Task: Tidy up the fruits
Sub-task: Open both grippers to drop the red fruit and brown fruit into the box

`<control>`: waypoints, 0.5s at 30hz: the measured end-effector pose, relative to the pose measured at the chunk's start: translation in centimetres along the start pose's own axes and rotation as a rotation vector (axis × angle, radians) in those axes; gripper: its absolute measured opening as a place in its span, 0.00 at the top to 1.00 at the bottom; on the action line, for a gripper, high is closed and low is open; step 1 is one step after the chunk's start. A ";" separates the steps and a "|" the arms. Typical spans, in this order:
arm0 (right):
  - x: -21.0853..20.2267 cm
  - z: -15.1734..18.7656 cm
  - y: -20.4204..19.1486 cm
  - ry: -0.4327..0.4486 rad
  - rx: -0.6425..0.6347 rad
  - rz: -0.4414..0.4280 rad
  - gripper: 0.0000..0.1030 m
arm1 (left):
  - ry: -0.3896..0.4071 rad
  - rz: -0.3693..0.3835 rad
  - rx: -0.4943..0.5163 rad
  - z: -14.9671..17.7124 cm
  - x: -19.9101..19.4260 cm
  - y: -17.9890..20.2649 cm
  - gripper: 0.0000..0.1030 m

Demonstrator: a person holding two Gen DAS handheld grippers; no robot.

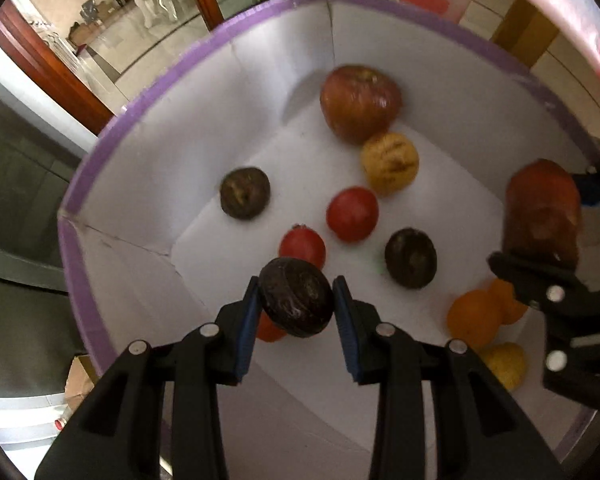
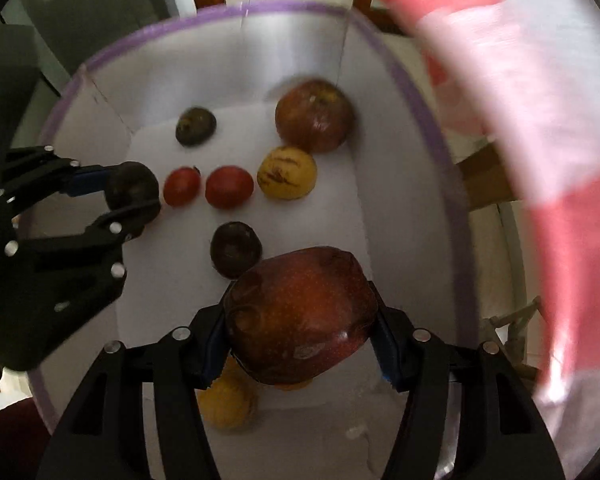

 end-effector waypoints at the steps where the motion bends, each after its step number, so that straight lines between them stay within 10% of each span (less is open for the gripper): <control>1: 0.4 -0.1 -0.1 -0.013 -0.007 0.003 0.42 | -0.001 0.006 0.000 0.0 0.0 0.0 0.65; 15: 2.3 -0.4 -0.3 -0.047 -0.011 -0.009 0.42 | -0.021 0.007 -0.002 -0.7 0.3 0.0 0.52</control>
Point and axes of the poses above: each gripper's, at about its wrist camera, not at the fingertips, and x roughly the way its jaws point, y to its right, z to its underside, the point moved 6 cm from there along x, roughly the way its jaws point, and after that the axes turned 14 degrees about -x, right-handed, at the moved point
